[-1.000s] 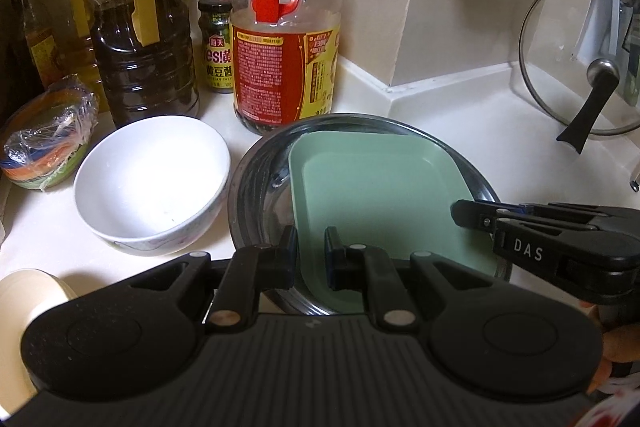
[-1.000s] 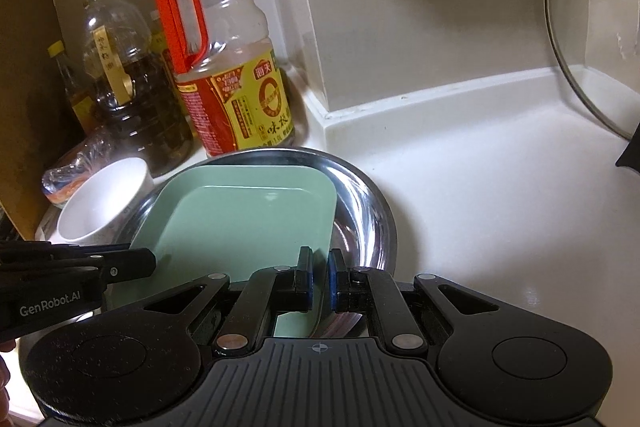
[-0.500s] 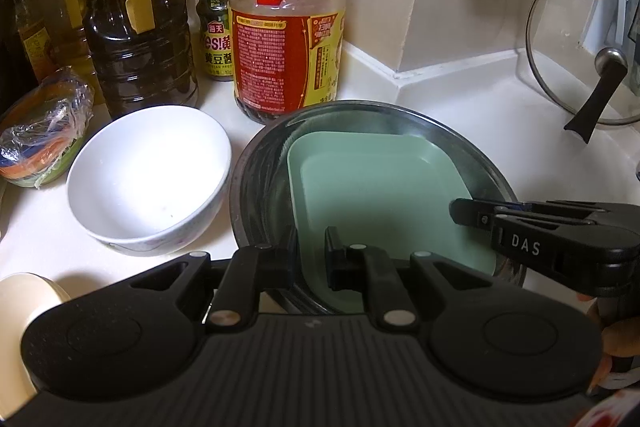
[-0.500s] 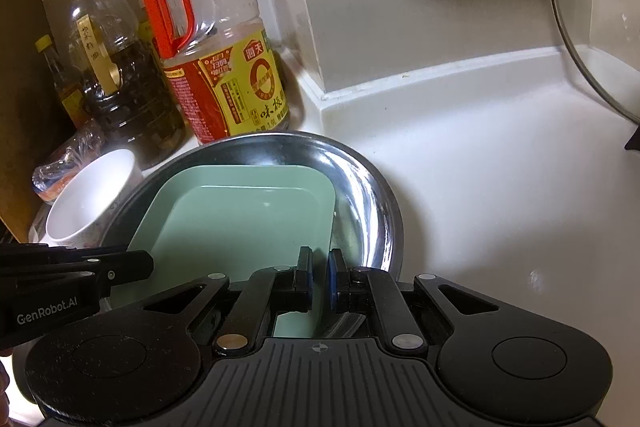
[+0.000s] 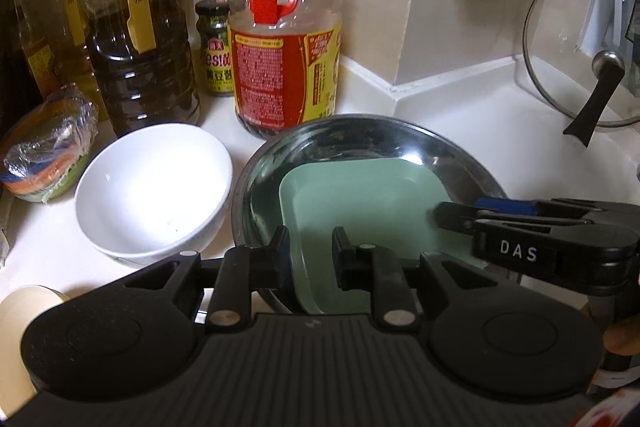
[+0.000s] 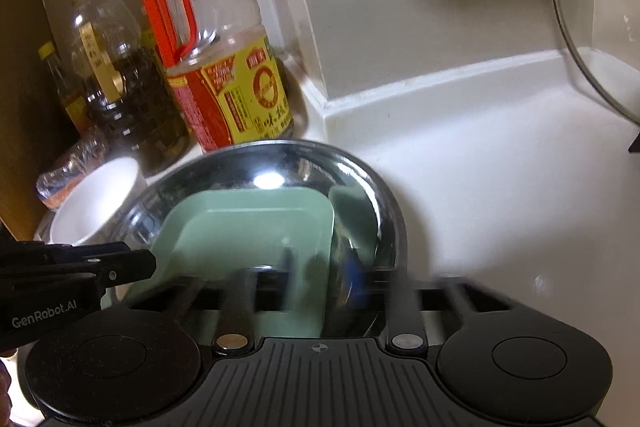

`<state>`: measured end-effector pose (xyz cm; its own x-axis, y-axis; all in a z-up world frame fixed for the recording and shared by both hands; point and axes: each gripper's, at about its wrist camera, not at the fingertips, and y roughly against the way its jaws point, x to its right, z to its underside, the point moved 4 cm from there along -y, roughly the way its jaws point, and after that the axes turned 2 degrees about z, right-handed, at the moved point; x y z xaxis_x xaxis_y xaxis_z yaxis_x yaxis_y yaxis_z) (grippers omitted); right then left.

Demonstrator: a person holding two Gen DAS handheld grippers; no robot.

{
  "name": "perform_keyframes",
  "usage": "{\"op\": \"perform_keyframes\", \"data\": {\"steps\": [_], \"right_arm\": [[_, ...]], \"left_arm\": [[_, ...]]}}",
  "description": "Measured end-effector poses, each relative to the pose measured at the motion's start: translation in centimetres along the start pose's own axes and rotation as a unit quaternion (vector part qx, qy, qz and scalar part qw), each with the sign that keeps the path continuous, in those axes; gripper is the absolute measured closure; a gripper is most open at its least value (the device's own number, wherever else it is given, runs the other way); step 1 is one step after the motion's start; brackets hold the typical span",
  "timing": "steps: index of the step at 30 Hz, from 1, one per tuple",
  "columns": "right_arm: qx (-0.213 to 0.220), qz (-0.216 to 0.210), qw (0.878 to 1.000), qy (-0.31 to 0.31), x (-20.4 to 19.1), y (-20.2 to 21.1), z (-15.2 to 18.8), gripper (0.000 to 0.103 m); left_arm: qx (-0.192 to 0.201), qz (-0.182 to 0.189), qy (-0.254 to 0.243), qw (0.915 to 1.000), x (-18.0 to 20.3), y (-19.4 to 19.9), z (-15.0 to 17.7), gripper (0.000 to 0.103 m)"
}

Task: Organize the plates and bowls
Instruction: 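Open both grippers to release the green plate in the steel dish, then move both grippers back and over to the rim of the cream bowl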

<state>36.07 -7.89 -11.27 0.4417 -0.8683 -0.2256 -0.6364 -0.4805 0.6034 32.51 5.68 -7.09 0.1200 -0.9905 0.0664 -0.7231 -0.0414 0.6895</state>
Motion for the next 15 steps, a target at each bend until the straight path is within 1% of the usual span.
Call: {"op": "perform_keyframes", "data": {"steps": [1,4,9,15], "right_arm": [[0.006,-0.001,1.000,0.002,-0.1,0.4,-0.1,0.046],[0.021,-0.005,1.000,0.008,-0.3,1.5,-0.4,0.045],[0.036,-0.017,0.999,-0.003,-0.2,3.8,-0.4,0.045],[0.043,-0.027,0.998,-0.032,0.7,7.3,0.4,0.044]], "left_arm": [[0.002,0.001,0.000,1.0000,0.1,0.2,-0.1,0.083],[0.012,0.005,-0.002,0.9999,0.5,1.2,-0.2,0.083],[0.031,0.014,-0.010,0.9994,1.3,3.6,-0.2,0.083],[0.042,0.020,-0.009,0.9989,1.7,6.8,0.8,0.081]]}}
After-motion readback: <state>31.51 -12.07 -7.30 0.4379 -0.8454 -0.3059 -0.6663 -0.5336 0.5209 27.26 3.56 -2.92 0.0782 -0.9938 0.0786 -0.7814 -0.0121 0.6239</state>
